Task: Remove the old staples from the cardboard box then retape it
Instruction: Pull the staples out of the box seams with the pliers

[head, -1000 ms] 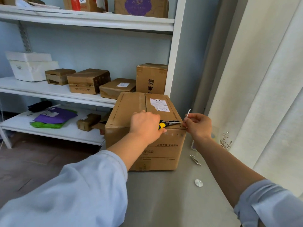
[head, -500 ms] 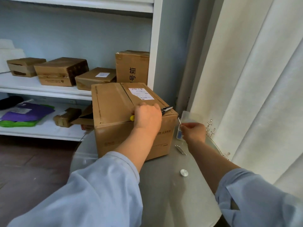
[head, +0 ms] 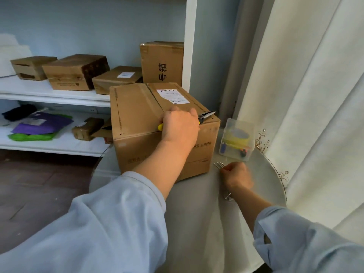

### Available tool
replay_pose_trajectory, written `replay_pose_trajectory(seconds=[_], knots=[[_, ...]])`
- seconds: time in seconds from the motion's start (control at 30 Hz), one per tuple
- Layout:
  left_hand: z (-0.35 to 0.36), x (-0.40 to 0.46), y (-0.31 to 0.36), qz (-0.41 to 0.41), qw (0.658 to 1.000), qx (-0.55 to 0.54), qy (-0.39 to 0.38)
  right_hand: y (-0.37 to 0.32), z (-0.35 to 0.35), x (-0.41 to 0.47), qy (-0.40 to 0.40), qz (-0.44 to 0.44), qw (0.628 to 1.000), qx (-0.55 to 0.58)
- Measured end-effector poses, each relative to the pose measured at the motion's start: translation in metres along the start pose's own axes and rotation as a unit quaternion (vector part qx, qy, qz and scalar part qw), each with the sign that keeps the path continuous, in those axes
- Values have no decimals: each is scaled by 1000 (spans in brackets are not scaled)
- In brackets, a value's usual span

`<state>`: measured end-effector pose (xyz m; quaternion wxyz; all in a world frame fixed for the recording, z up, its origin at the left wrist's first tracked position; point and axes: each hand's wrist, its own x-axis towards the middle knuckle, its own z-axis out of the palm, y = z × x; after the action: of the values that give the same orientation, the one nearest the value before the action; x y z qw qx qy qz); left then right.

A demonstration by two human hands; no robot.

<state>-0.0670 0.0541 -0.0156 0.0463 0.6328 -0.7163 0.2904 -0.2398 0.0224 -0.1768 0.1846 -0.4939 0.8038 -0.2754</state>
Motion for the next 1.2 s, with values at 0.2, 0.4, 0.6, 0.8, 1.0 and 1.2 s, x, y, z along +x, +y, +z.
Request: replay_pose_trajectory(seconds=[0.2, 0.4, 0.6, 0.8, 1.0, 1.2], knots=[[2, 1, 0, 7, 1000, 8, 4, 4, -6, 11, 4, 1, 1000, 22], [2, 0, 0, 3, 1000, 11, 10, 5, -11, 11, 10, 14, 1000, 16], [2, -6, -1, 3, 1000, -17, 10, -45, -34, -21, 96, -64, 989, 91], [-29, -12, -45, -29, 990, -120, -67, -115, -74, -57, 113, -236, 949, 173], [-30, -42, -120, -157, 964, -170, -132, -115, -79, -59, 69, -216, 965, 134], [1, -62, -176, -285, 864, -370, -186, -135, -78, -76, 68, -219, 972, 52]])
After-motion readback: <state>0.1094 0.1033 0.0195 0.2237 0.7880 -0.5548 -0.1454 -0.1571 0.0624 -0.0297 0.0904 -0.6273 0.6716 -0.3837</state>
